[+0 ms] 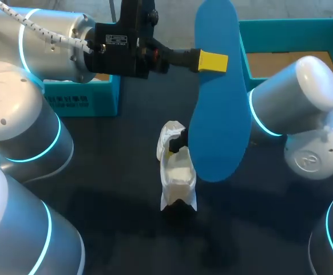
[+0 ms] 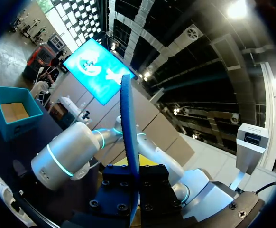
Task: Take the shoe out of the shoebox, open the shoe tongue, remove and reinsert the insole, then place the shoe into the shoebox
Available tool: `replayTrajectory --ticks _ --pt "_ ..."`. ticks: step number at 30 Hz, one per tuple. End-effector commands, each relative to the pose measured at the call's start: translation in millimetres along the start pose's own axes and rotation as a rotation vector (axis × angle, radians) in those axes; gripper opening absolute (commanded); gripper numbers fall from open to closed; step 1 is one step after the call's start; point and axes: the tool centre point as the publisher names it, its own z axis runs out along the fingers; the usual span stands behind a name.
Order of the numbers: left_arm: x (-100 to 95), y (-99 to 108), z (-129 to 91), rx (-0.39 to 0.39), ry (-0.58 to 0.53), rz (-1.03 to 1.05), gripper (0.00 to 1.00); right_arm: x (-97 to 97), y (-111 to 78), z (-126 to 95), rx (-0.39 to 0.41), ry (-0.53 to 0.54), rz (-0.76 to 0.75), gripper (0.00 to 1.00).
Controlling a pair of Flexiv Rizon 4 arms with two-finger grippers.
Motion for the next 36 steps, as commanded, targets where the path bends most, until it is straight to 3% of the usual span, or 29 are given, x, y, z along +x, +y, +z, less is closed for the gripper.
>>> replayTrajectory --ticks 1,2,6,9,23,36 --pt "-0.4 2.0 0.3 0.002 -0.001 0.000 0.00 -1.1 -0.6 0.6 0.000 0.005 0.000 1.00" --pt "-0.4 2.0 0.3 0.002 -0.001 0.000 0.00 -1.1 -0.6 0.6 0.000 0.005 0.000 1.00" --pt "-0.4 2.0 0.3 0.002 -0.001 0.000 0.00 -5.3 5.8 -12.6 0.044 0.199 0.093 1.00" --pt "-0.4 2.0 0.3 0.002 -0.001 0.000 0.00 -9.5 9.9 -22.9 0.059 0.276 0.126 1.00" --pt "-0.4 2.0 0.3 0.002 -0.001 0.000 0.00 -18.9 19.1 -64.3 0.106 0.452 0.184 1.00" --pt "-0.4 2.0 0.3 0.002 -0.001 0.000 0.00 -22.8 25.1 -102.4 0.030 0.636 0.190 1.00"
